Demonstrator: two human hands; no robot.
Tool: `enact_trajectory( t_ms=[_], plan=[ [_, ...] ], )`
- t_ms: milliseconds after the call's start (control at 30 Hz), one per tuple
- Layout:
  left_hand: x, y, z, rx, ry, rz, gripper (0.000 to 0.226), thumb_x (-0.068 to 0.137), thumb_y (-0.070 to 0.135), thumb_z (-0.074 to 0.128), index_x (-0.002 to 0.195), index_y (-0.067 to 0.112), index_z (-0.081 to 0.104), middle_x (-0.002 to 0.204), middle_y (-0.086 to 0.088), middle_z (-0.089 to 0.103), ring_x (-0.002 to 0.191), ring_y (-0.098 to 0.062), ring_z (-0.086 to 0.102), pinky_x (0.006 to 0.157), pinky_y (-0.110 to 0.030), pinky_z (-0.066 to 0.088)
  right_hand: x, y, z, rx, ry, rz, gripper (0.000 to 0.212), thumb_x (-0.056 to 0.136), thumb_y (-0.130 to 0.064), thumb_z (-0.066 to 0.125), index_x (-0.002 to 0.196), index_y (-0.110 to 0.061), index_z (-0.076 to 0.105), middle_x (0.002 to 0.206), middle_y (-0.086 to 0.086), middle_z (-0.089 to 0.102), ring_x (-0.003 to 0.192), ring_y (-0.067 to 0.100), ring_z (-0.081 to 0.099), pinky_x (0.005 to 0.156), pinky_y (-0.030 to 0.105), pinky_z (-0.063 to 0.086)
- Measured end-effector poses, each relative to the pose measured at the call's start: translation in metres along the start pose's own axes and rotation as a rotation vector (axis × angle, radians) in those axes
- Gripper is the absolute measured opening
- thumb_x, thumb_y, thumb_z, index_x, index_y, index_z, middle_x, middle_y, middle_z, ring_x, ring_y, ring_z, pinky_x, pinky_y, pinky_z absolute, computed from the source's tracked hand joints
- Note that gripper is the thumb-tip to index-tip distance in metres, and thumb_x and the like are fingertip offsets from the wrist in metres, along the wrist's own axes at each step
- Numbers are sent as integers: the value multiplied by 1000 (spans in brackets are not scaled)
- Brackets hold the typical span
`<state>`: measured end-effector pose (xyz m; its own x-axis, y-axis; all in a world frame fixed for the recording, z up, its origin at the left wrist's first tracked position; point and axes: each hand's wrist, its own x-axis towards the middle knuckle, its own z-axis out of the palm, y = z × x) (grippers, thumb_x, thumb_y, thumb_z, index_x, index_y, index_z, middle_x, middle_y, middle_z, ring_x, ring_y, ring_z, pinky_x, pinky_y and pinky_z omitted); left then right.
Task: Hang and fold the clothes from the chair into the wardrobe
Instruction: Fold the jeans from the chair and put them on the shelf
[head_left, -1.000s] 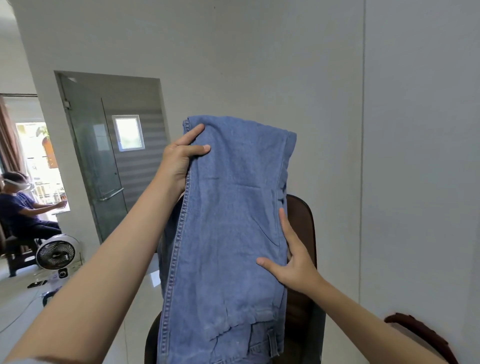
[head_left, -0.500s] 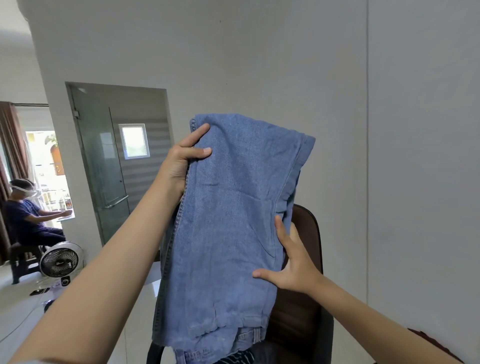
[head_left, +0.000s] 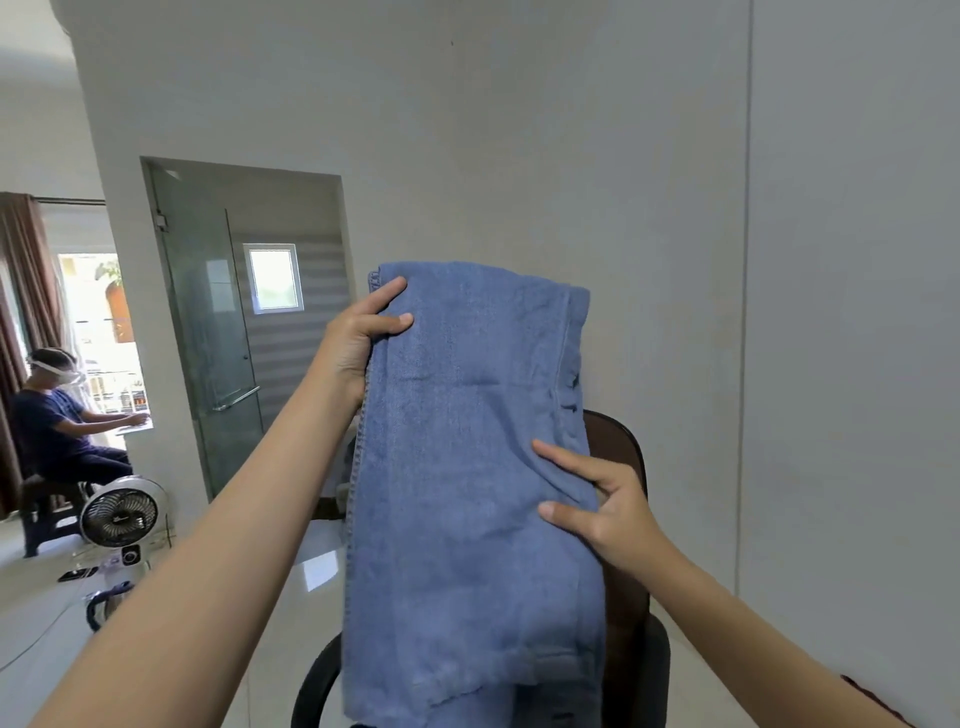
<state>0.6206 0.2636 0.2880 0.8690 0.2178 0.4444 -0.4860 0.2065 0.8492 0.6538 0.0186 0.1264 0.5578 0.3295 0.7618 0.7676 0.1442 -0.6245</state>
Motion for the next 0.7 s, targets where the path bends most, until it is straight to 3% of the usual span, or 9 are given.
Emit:
enact_trajectory(
  t_ms=[133, 233, 333, 500, 633, 700],
  plan=[
    [3, -10, -9, 12, 81, -14, 36, 81, -3, 61, 107, 20, 67, 109, -5, 69, 88, -16, 71, 71, -28, 57, 13, -16, -9, 56, 55, 11, 62, 63, -2, 71, 105, -48, 69, 115, -24, 66, 117, 1, 57, 96, 13, 42],
    [3, -19, -11, -9, 108, -31, 36, 82, -5, 60, 113, 14, 65, 103, -5, 69, 81, -14, 70, 65, -25, 57, 18, -20, -16, 64, 46, 25, 60, 62, 0, 69, 109, -37, 69, 120, -16, 66, 119, 8, 57, 100, 21, 43],
    [4, -28, -14, -17, 77, -30, 39, 85, -6, 58, 121, 10, 61, 104, -5, 68, 84, -15, 69, 69, -25, 58, 21, -22, -19, 131, 40, 82, 60, 61, 2, 66, 115, -25, 64, 124, -11, 64, 121, 12, 56, 101, 26, 45],
    [0, -43, -24, -27, -79, -73, 39, 88, -2, 53, 120, 18, 60, 102, 0, 68, 81, -11, 69, 65, -24, 57, 23, -18, -22, 193, 132, 149, 64, 60, 4, 62, 117, -24, 65, 127, -5, 63, 121, 14, 56, 103, 37, 44],
    [-5, -56, -40, 254, -325, -295, 49, 67, 22, 71, 115, 29, 65, 114, -6, 63, 95, -21, 62, 79, -35, 51, 26, -17, -24, 237, 230, 196, 66, 58, 7, 60, 116, -25, 66, 126, -6, 64, 121, 15, 57, 103, 37, 45],
    [-9, -63, -43, 301, -418, -374, 56, 65, 26, 76, 119, 30, 62, 113, -7, 63, 91, -23, 62, 78, -36, 51, 28, -16, -26, 256, 261, 215, 66, 62, 15, 60, 114, -26, 67, 127, -3, 63, 121, 16, 57, 103, 39, 45]
  ],
)
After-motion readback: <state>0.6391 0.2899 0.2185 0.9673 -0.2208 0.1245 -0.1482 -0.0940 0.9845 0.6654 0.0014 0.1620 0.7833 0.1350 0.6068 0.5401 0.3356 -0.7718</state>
